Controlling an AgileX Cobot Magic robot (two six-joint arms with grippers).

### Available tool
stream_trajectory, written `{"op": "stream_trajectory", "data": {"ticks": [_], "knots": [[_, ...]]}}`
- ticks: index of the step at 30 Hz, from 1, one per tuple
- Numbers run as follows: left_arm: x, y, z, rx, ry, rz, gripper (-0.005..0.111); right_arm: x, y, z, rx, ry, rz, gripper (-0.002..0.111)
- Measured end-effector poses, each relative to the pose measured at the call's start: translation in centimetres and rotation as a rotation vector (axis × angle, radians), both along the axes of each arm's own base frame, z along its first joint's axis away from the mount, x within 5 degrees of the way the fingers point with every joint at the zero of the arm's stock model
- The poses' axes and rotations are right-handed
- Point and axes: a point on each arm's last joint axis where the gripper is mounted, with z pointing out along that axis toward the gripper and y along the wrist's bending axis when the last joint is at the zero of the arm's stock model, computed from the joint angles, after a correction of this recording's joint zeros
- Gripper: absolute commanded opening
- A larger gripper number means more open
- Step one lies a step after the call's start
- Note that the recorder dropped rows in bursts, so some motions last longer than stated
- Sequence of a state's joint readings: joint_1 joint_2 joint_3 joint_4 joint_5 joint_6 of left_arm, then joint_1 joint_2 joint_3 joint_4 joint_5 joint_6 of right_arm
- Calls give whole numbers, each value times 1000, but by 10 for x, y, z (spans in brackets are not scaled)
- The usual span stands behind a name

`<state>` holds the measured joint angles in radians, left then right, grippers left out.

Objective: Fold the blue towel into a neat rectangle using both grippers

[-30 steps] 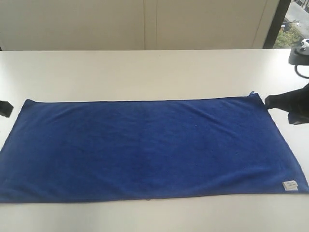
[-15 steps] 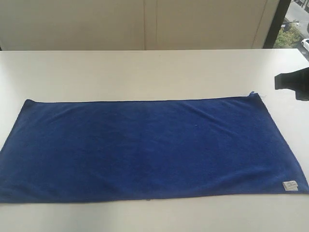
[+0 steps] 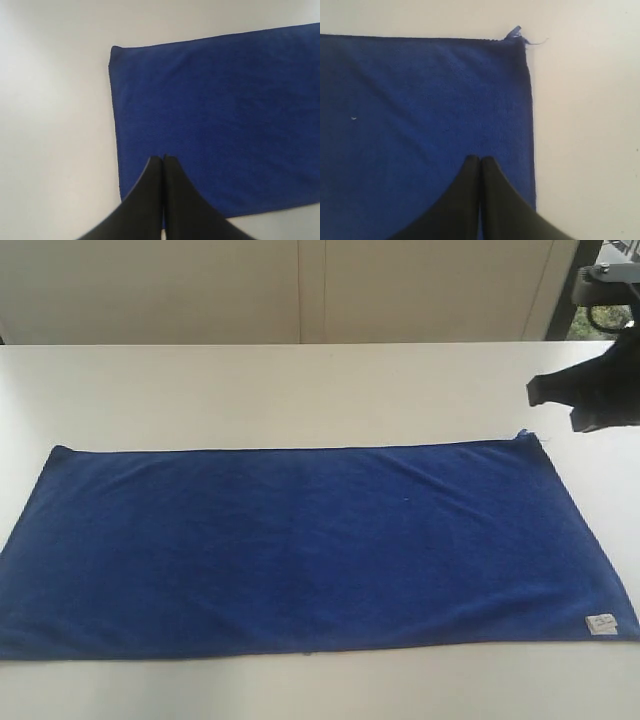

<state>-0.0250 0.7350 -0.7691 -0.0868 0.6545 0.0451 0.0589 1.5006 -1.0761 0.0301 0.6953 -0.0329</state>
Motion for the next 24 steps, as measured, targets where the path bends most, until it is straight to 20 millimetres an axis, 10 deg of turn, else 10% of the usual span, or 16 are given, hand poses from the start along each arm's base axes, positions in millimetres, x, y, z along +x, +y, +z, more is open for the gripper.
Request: {"op": "stream_trajectory", "data": {"ticks": [12, 24], "knots": [[0, 0, 0, 0, 0, 0, 0, 110, -7, -94, -13, 144, 9, 0], [0, 0, 0, 0, 0, 0, 0, 134, -36, -144, -13, 105, -64, 0]]}}
